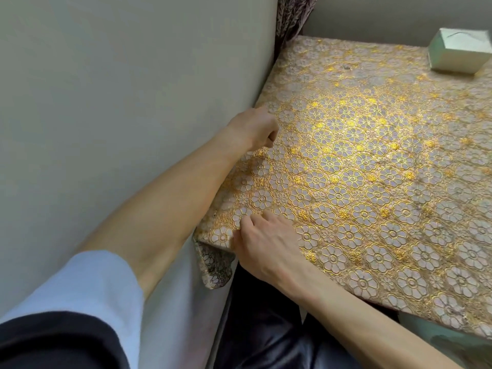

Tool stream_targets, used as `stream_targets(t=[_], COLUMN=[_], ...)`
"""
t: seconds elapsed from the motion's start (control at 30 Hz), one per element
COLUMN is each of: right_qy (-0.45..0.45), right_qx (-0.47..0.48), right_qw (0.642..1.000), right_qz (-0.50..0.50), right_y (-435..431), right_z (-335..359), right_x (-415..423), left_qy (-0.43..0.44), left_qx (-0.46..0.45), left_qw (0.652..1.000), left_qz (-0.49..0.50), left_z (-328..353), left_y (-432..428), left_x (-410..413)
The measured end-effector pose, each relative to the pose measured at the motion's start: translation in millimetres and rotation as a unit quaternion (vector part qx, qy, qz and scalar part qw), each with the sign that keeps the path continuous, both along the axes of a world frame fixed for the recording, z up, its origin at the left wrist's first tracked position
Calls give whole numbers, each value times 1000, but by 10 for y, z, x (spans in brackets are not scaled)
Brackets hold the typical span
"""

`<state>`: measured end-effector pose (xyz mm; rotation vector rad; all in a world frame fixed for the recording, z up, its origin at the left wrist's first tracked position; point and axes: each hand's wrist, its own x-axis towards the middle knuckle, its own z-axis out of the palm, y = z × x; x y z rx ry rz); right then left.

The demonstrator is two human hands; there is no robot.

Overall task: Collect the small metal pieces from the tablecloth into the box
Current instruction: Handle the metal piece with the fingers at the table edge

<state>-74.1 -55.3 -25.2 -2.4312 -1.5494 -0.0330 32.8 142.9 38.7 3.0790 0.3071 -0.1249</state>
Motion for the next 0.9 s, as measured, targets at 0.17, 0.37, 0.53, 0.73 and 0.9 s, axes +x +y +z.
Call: stream_targets(t=[0.17,0.37,0.53,0.73,0.9], right_qy=[1,-17,-11,-1,91], right_qx=[-6,46,103,75,12], right_qw=[1000,998,994,997,996], right_qz=[-21,-32,-22,-2,20], right_y=[133,122,91,-6,-313], right_z=[-54,-137,-176,-147,11], right_x=[-32,-44,8,55,173], left_qy=[-24,-18,-9,2,5], left_qx=[-11,-38,-64,-67,-81], left_qw=[1000,999,997,996,991], left_qz=[-10,12,41,61,102], left_z=[-108,-283,-292,-248,-302], left_y=[52,144,142,23,-117], left_x=[48,17,-28,-125,-259])
